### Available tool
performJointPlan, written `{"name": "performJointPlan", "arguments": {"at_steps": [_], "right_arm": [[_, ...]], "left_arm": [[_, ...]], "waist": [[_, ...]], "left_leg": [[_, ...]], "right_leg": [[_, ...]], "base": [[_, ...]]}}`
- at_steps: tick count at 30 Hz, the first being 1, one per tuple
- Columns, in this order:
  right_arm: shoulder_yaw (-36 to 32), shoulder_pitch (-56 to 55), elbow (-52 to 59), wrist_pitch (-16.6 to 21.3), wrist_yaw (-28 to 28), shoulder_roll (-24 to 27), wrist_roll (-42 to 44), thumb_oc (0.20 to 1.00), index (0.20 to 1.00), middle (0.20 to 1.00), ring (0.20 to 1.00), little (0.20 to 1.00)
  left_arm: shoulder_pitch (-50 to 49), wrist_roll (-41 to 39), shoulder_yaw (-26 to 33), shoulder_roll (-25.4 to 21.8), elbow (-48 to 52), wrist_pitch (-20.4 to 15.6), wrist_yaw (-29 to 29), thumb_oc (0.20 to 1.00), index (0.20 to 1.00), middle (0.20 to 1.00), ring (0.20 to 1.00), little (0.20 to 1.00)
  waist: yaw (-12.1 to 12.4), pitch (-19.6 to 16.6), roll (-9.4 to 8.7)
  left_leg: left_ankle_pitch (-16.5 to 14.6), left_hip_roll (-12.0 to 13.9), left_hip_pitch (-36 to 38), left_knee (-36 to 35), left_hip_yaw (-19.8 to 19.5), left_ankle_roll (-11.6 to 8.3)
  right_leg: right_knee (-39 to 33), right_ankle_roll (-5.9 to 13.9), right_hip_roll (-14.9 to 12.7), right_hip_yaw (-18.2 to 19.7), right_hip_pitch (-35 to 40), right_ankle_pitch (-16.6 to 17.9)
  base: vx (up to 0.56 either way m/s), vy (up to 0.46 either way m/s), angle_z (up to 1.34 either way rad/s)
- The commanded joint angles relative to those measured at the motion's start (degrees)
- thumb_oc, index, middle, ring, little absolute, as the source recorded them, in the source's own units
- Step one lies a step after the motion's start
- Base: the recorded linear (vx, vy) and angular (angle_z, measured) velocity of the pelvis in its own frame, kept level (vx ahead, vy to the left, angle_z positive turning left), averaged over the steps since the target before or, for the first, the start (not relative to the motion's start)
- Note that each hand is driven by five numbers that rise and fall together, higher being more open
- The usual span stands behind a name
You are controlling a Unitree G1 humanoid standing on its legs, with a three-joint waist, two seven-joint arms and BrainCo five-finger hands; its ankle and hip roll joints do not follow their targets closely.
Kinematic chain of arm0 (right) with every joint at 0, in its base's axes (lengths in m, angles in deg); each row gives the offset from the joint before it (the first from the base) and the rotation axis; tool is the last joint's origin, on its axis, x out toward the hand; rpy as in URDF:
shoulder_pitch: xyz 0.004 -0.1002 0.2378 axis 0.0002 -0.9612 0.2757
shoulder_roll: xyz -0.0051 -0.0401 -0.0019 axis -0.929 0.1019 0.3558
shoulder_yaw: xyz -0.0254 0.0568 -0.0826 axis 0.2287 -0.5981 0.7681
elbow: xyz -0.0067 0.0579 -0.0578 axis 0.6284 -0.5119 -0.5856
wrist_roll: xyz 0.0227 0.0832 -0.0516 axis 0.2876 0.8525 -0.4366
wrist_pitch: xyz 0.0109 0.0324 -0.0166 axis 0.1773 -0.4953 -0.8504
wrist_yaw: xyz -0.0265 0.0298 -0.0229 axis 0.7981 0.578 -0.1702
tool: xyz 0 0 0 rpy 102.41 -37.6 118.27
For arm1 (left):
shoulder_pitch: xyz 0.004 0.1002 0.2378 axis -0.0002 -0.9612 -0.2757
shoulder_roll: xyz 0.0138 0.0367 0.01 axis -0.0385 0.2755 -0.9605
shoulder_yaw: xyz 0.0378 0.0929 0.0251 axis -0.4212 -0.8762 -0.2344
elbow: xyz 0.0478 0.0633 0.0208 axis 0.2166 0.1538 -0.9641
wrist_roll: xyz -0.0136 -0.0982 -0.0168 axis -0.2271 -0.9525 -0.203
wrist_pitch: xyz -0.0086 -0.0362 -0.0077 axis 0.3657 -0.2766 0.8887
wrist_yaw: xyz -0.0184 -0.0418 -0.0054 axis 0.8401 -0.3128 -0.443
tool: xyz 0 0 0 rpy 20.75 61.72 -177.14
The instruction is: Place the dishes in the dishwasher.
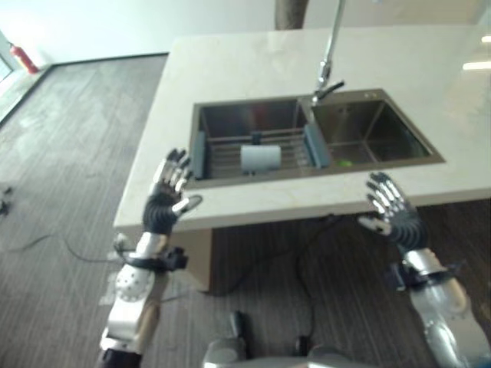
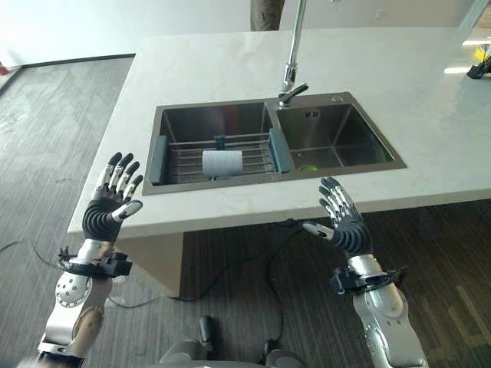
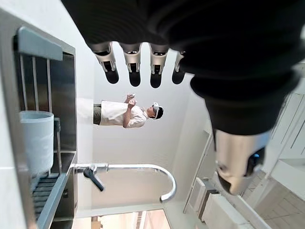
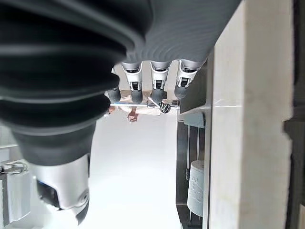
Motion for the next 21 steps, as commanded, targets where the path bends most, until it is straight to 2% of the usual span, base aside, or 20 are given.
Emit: {"name": "performJointPlan", "arguments": {"at_steps": [1, 8, 11, 12, 13, 14, 15, 16, 17, 18, 19, 20, 21], "right_arm": [[0.38, 4.20, 3.73, 2.42, -1.09, -0.34, -0.42, 1.000, 1.000, 1.000, 1.000, 1.000], [0.33, 5.44, 3.51, 1.02, -1.91, -1.46, -1.04, 1.000, 1.000, 1.000, 1.000, 1.000], [0.59, 6.01, 3.09, 1.03, -2.03, -2.61, -1.07, 1.000, 1.000, 1.000, 1.000, 1.000], [1.48, 6.26, 3.24, 1.22, -2.46, -3.26, -1.40, 1.000, 1.000, 1.000, 1.000, 1.000], [2.09, 6.65, 3.12, 1.24, -2.59, -3.52, -1.79, 1.000, 1.000, 1.000, 1.000, 1.000], [2.72, 7.15, 2.58, 1.28, -2.97, -3.80, -2.40, 1.000, 1.000, 1.000, 1.000, 1.000], [3.05, 7.44, 1.81, 1.52, -3.18, -3.62, -2.43, 1.000, 1.000, 1.000, 1.000, 1.000], [3.08, 7.45, 1.38, 1.85, -3.29, -3.15, -2.14, 1.000, 1.000, 1.000, 1.000, 1.000], [2.90, 7.46, 1.35, 2.06, -3.18, -2.77, -1.78, 1.000, 1.000, 1.000, 1.000, 1.000], [2.92, 7.72, 1.48, 1.90, -3.31, -2.62, -1.60, 1.000, 1.000, 1.000, 1.000, 1.000], [3.08, 8.15, 1.85, 1.26, -3.00, -2.90, -1.57, 1.000, 1.000, 1.000, 1.000, 1.000], [2.83, 8.48, 2.48, 0.35, -2.60, -1.90, -0.67, 1.000, 1.000, 1.000, 1.000, 1.000], [2.93, 8.72, 2.73, -0.15, -2.89, -1.59, -0.69, 1.000, 1.000, 1.000, 1.000, 1.000]], "left_arm": [[-0.01, 1.25, 0.33, -2.44, 3.35, -2.19, -0.12, 1.000, 1.000, 1.000, 1.000, 1.000], [0.56, 0.80, 1.02, -2.50, 4.55, -1.67, 1.44, 1.000, 1.000, 1.000, 1.000, 1.000], [0.55, 1.44, 0.69, -2.36, 5.29, -0.92, 3.10, 1.000, 1.000, 1.000, 1.000, 1.000], [0.92, 2.55, -0.34, -2.61, 5.28, -1.22, 3.96, 1.000, 1.000, 1.000, 1.000, 1.000], [1.42, 3.41, -0.78, -2.39, 5.11, -1.40, 3.82, 1.000, 1.000, 1.000, 1.000, 1.000], [2.36, 4.04, -1.26, -2.53, 5.00, -1.04, 3.49, 1.000, 1.000, 1.000, 1.000, 1.000], [3.45, 3.62, -1.59, -3.16, 4.70, -0.57, 3.19, 1.000, 1.000, 1.000, 1.000, 1.000], [4.67, 2.69, -1.76, -3.75, 4.25, -0.18, 3.20, 1.000, 1.000, 1.000, 1.000, 1.000], [5.41, 2.55, -1.70, -4.07, 4.30, -0.13, 3.17, 1.000, 1.000, 1.000, 1.000, 1.000], [5.91, 2.57, -1.67, -4.37, 4.53, -0.07, 3.20, 1.000, 1.000, 1.000, 1.000, 1.000], [5.72, 2.52, -1.13, -4.83, 5.04, -0.11, 3.14, 1.000, 1.000, 1.000, 1.000, 1.000], [5.68, 1.99, -1.26, -4.83, 5.17, -0.43, 2.74, 1.000, 1.000, 1.000, 1.000, 1.000], [5.93, 2.18, -2.09, -4.59, 5.33, -0.52, 2.04, 1.000, 1.000, 1.000, 1.000, 1.000]], "waist": [[0.65, -4.01, 0.04], [1.76, -5.53, -0.64], [1.57, -5.55, -0.83], [0.66, -5.06, -0.10], [0.17, -4.74, 0.33], [-0.15, -4.48, 0.64], [-0.33, -4.40, 0.85], [-0.71, -4.27, 0.98], [-1.19, -4.09, 0.89], [-1.75, -3.73, 0.88], [-2.52, -2.97, 0.69], [-2.71, -3.18, 0.79], [-2.61, -3.47, 0.77]], "left_leg": [[-0.43, 0.20, -3.60, -0.04, -3.49, -0.20], [-2.30, -1.97, -2.21, -0.04, -5.45, 2.06], [-3.04, -3.23, -1.64, -0.04, -6.65, 3.64], [-3.52, -3.30, -0.48, -0.04, -8.04, 4.20], [-3.79, -2.98, 0.16, -0.04, -8.18, 4.02], [-3.90, -2.73, 0.50, -0.04, -8.52, 3.69], [-3.69, -2.45, 0.58, -0.04, -9.11, 3.07], [-3.93, -2.08, 0.99, -0.04, -9.63, 2.45], [-4.42, -1.79, 1.40, -0.04, -9.62, 2.11], [-5.04, -1.27, 2.13, -0.04, -9.14, 1.72], [-5.76, -0.79, 3.35, -0.04, -8.28, 1.63], [-5.78, 0.02, 3.70, -0.04, -7.73, 1.13], [-5.80, 0.25, 3.64, -0.04, -7.54, 1.02]], "right_leg": [[0.62, 2.87, 1.37, -4.62, 3.66, 1.11], [5.96, 4.15, -0.44, -5.06, 1.66, 0.86], [16.41, 5.44, -0.33, -3.61, -2.34, 4.23], [26.84, 5.46, 1.38, -1.07, -8.11, 6.39], [28.44, 4.95, 1.40, -0.69, -11.22, 6.59], [27.69, 4.22, 0.94, -1.37, -12.82, 6.01], [23.87, 3.53, 0.39, -2.49, -12.24, 4.33], [16.79, 3.15, -1.07, -3.76, -11.24, 3.58], [11.59, 3.59, -2.56, -3.80, -11.24, 5.12], [9.37, 4.26, -3.77, -3.55, -11.54, 7.88], [10.27, 5.18, -4.42, -1.98, -12.78, 10.79], [6.49, 5.36, -3.46, -2.16, -10.66, 8.62], [4.48, 5.42, -3.22, -2.81, -9.52, 8.30]], "base": [[0.15, 0.136, -0.20], [0.11, 0.172, 0.02], [0.03, 0.159, 0.01], [0.03, 0.145, -0.11], [0.04, 0.094, -0.13], [0.06, -0.018, -0.03], [0.10, -0.113, 0.02], [0.11, -0.198, 0.17], [0.11, -0.237, 0.23], [0.08, -0.279, 0.39], [0.06, -0.316, 0.35], [0.04, -0.303, 0.31], [0.04, -0.260, 0.15]]}}
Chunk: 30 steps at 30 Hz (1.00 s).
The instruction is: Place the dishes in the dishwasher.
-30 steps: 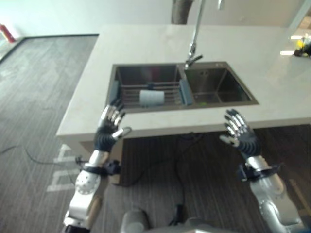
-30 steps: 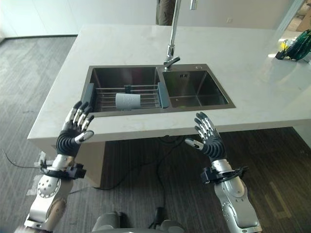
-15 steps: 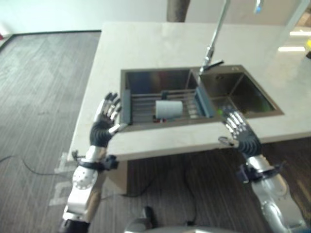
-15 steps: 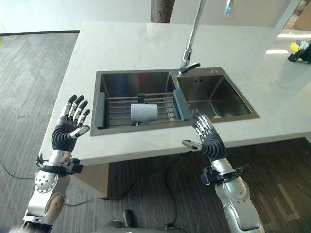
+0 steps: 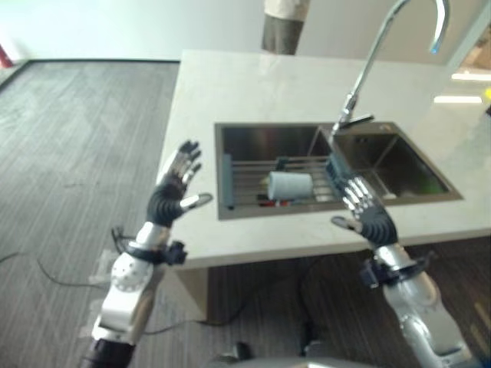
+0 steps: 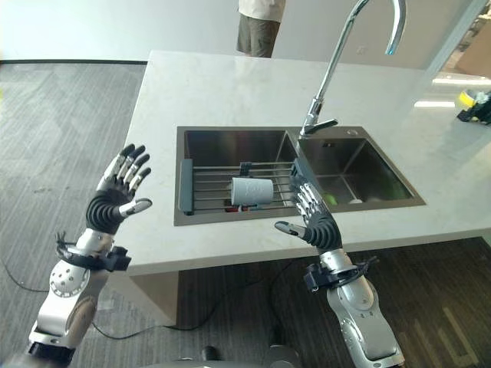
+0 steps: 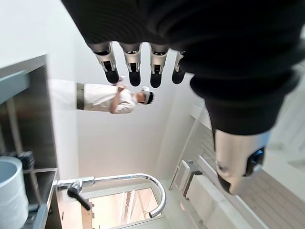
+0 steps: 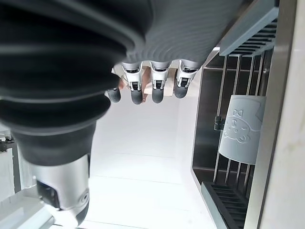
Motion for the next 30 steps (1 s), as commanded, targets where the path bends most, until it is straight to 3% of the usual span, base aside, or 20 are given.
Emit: {"name": "performJointPlan", "arguments": {"at_steps": [1, 9, 14, 20, 22, 28, 30], "right_arm": [[-3.66, 5.47, 1.47, 0.57, -0.65, 1.03, 0.96, 1.000, 1.000, 1.000, 1.000, 1.000], [-2.81, 6.78, 2.40, -1.74, -2.38, 2.03, 1.45, 1.000, 1.000, 1.000, 1.000, 1.000], [-2.85, 6.80, 2.60, -2.72, -2.67, 2.46, 1.84, 1.000, 1.000, 1.000, 1.000, 1.000], [-3.35, 7.62, 2.66, -4.49, -2.89, 3.16, 1.66, 1.000, 1.000, 1.000, 1.000, 1.000], [-3.33, 8.08, 2.35, -5.06, -2.77, 3.67, 1.49, 1.000, 1.000, 1.000, 1.000, 1.000], [-2.96, 9.91, 1.25, -6.35, -1.64, 5.28, 1.64, 1.000, 1.000, 1.000, 1.000, 1.000], [-3.11, 10.59, 1.05, -6.98, -1.21, 6.27, 2.29, 1.000, 1.000, 1.000, 1.000, 1.000]], "left_arm": [[1.49, 0.36, -1.62, 0.51, 4.44, -2.54, -1.60, 1.000, 1.000, 1.000, 1.000, 1.000], [1.10, -0.29, -1.44, 1.04, 5.59, -3.63, -4.30, 1.000, 1.000, 1.000, 1.000, 1.000], [1.15, 2.48, -1.05, 0.09, 4.12, 2.83, -5.86, 1.000, 1.000, 1.000, 1.000, 1.000], [4.83, 17.81, 0.33, -5.19, 1.36, 8.14, -9.37, 1.000, 1.000, 1.000, 1.000, 1.000], [7.73, 22.65, 0.34, -8.33, -1.16, 12.78, -9.94, 1.000, 1.000, 1.000, 1.000, 1.000], [16.10, 30.53, -3.84, -15.58, -7.79, 21.20, -5.28, 1.000, 1.000, 1.000, 1.000, 1.000], [19.58, 28.21, -5.56, -18.78, -11.38, 22.25, -3.17, 1.000, 1.000, 1.000, 1.000, 1.000]], "waist": [[-0.02, 0.36, 0.75], [-0.17, -1.45, 1.35], [-1.02, -1.73, 2.33], [-2.57, -2.15, 3.59], [-3.32, -2.43, 4.02], [-5.11, -2.95, 5.15], [-5.83, -3.11, 5.55]], "left_leg": [[-0.54, 5.91, 1.28, -1.00, -4.93, -6.52], [-0.73, 7.84, 1.89, -1.00, -2.20, -7.78], [-0.70, 8.20, 2.46, -1.00, -2.30, -8.05], [-0.77, 7.87, 3.00, -1.00, -2.99, -8.14], [-0.74, 7.61, 3.21, -1.00, -3.09, -8.15], [-0.98, 7.17, 3.58, -1.00, -1.95, -8.26], [-1.16, 6.96, 3.83, -1.00, -1.23, -8.20]], "right_leg": [[1.02, -1.30, 4.69, -2.64, 6.97, -2.14], [-1.44, -2.59, 6.19, -4.12, 9.14, -3.49], [-1.44, -3.14, 7.04, -3.58, 9.86, -4.37], [-1.44, -3.55, 8.23, -2.13, 10.50, -5.18], [-1.44, -3.59, 8.52, -1.60, 10.80, -5.40], [-1.44, -2.77, 7.69, -1.60, 10.67, -5.18], [-1.44, -2.61, 7.59, -1.37, 10.67, -5.11]], "base": [[0.06, -0.198, 0.06], [0.02, -0.188, -0.11], [-0.02, -0.057, -0.02], [-0.01, 0.009, 0.01], [0.01, 0.047, 0.01], [-0.01, 0.082, -0.01], [0.00, 0.092, -0.11]]}}
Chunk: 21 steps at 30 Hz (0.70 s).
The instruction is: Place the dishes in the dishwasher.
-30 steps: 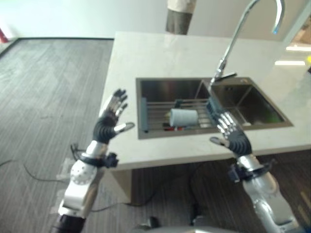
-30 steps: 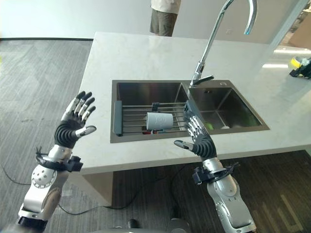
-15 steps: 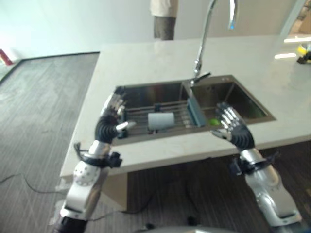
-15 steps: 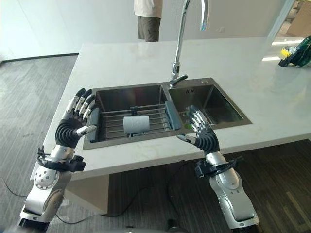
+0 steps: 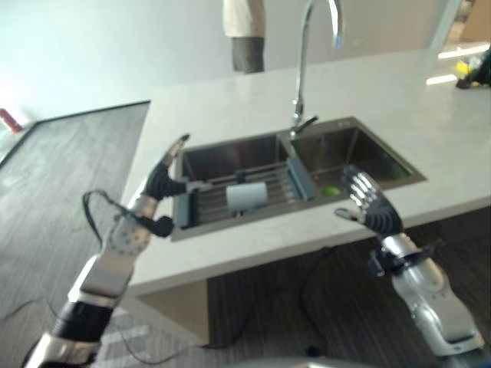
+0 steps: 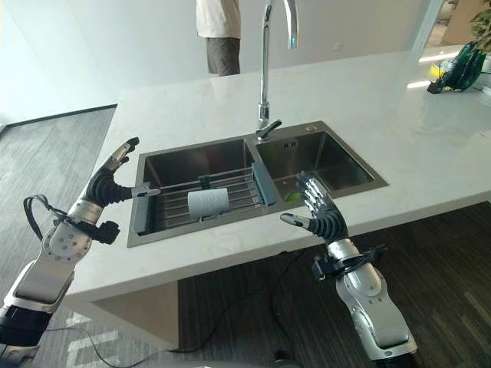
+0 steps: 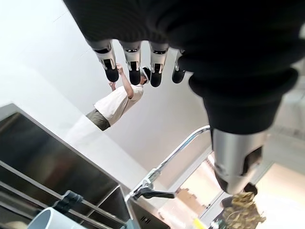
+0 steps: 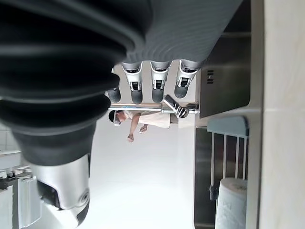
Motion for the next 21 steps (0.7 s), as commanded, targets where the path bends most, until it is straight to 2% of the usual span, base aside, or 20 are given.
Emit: {"name": "performJointPlan", "arguments": {"at_steps": [1, 3, 4, 10, 15, 21], "right_arm": [[-1.91, 6.68, 1.18, 1.48, 1.01, 1.65, 1.90, 1.000, 1.000, 1.000, 1.000, 1.000], [-1.82, 7.14, 0.99, 0.96, 2.08, 2.09, 1.83, 1.000, 1.000, 1.000, 1.000, 1.000], [-2.00, 7.05, 0.95, 0.46, 2.82, 2.46, 2.00, 1.000, 1.000, 1.000, 1.000, 1.000], [-2.96, 7.34, 0.26, -0.67, 5.95, 4.75, 2.82, 1.000, 1.000, 1.000, 1.000, 1.000], [-2.88, 8.11, -0.38, -1.11, 8.63, 6.39, 3.11, 1.000, 1.000, 1.000, 1.000, 1.000], [-3.39, 7.59, -0.74, -1.15, 10.85, 6.25, 2.25, 1.000, 1.000, 1.000, 1.000, 1.000]], "left_arm": [[6.84, 0.60, -1.28, -3.69, -4.15, 1.84, 2.78, 1.000, 1.000, 1.000, 1.000, 1.000], [11.32, 0.70, -3.82, -6.84, -9.23, 2.87, 4.39, 1.000, 1.000, 1.000, 1.000, 1.000], [13.52, -0.81, -4.63, -7.86, -11.80, 4.60, 6.38, 1.000, 1.000, 1.000, 1.000, 1.000], [21.94, 4.38, -11.76, -10.16, -23.19, 7.09, 14.77, 1.000, 1.000, 1.000, 1.000, 1.000], [27.82, 8.46, -17.93, -9.42, -34.91, 8.28, 21.46, 1.000, 1.000, 1.000, 1.000, 1.000], [29.45, 13.36, -19.70, -5.63, -41.84, 9.34, 25.61, 1.000, 1.000, 1.000, 1.000, 1.000]], "waist": [[-1.18, 0.28, 0.25], [-2.34, 0.04, 0.87], [-3.01, -0.18, 1.15], [-5.79, -0.49, 2.04], [-7.95, -0.80, 2.58], [-9.77, -0.93, 2.71]], "left_leg": [[-3.95, 0.85, 1.47, 0.44, -1.24, -1.95], [-4.19, 0.60, 1.83, 0.44, -0.27, -1.78], [-4.31, 0.46, 1.98, 0.44, 0.25, -1.65], [-4.57, 0.22, 2.68, 0.44, 2.40, -1.28], [-4.90, 0.10, 3.39, 0.44, 4.24, -0.94], [-5.24, -0.02, 3.96, 0.44, 5.85, -0.46]], "right_leg": [[0.50, 3.33, -1.48, 0.08, 1.38, -4.92], [0.50, 3.46, -1.43, 0.63, 1.40, -4.90], [0.50, 3.50, -1.41, 0.95, 1.36, -4.94], [0.50, 3.58, -1.01, 2.56, 1.30, -4.96], [0.50, 3.85, -0.64, 4.04, 1.16, -4.95], [0.50, 4.06, -0.22, 5.29, 0.99, -4.94]], "base": [[0.02, 0.105, -0.16], [0.03, 0.108, -0.20], [0.03, 0.090, -0.17], [0.03, 0.075, -0.17], [0.04, 0.050, -0.19], [0.04, 0.011, -0.18]]}}
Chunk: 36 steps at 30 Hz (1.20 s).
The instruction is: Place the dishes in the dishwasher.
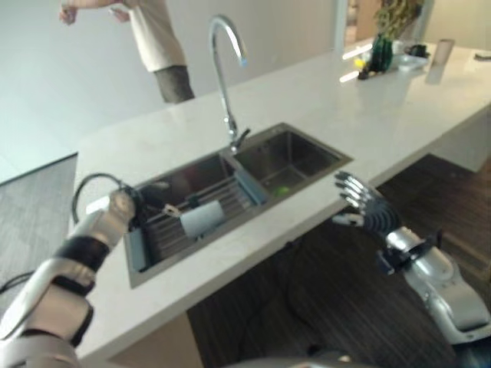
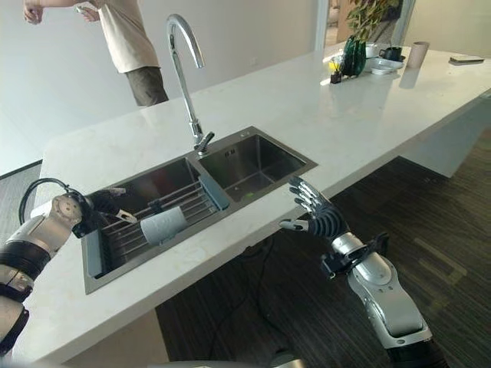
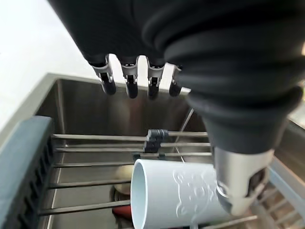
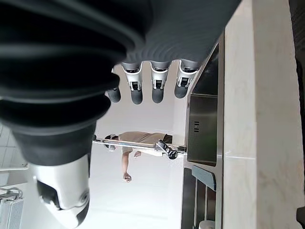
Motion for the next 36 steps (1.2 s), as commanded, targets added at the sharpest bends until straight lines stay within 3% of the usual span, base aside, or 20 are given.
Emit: {"name": "performJointPlan", "arguments": {"at_steps": [1, 9, 23, 36], "right_arm": [[-2.82, 5.38, 0.78, 2.42, 1.28, 0.03, 1.86, 1.000, 1.000, 1.000, 1.000, 1.000], [-3.15, 4.37, 1.27, 2.28, 1.37, -0.97, 0.44, 1.000, 1.000, 1.000, 1.000, 1.000], [-4.89, 2.12, 2.59, 2.42, 2.11, -0.40, 0.48, 1.000, 1.000, 1.000, 1.000, 1.000], [-5.70, 1.04, 3.06, 2.65, 2.99, -0.06, -0.02, 1.000, 1.000, 1.000, 1.000, 1.000]], "left_arm": [[6.66, 4.94, 0.30, -1.09, -2.07, 0.56, 0.90, 1.000, 1.000, 1.000, 1.000, 1.000], [6.96, 10.06, 0.57, 1.28, -9.76, -0.50, 2.97, 1.000, 1.000, 1.000, 1.000, 1.000], [8.10, 14.56, -0.06, 1.06, -16.11, -4.61, -1.50, 1.000, 1.000, 1.000, 1.000, 1.000], [8.12, 17.35, -0.76, 1.40, -19.38, -5.10, -3.00, 1.000, 1.000, 1.000, 1.000, 1.000]], "waist": [[0.46, 0.52, 0.66], [-1.60, 0.88, 0.93], [-3.72, 0.74, 1.00], [-4.78, 0.79, 0.60]], "left_leg": [[-3.56, 0.15, 0.83, 0.50, -1.29, -0.20], [-4.63, -0.59, 1.74, 0.50, 0.41, 0.61], [-5.38, -1.17, 2.20, 0.50, 2.14, 1.20], [-5.58, -1.26, 2.42, 0.50, 3.13, 1.39]], "right_leg": [[0.50, 3.21, -0.43, -0.74, 1.32, -5.75], [0.50, 3.88, -0.27, 0.58, 1.24, -5.64], [0.52, 4.44, -0.07, 2.31, 0.51, -5.02], [0.76, 4.76, -0.12, 3.29, -0.10, -4.61]], "base": [[0.03, -0.009, -0.18], [0.00, -0.004, -0.08], [-0.01, 0.000, -0.08], [0.01, 0.009, -0.06]]}}
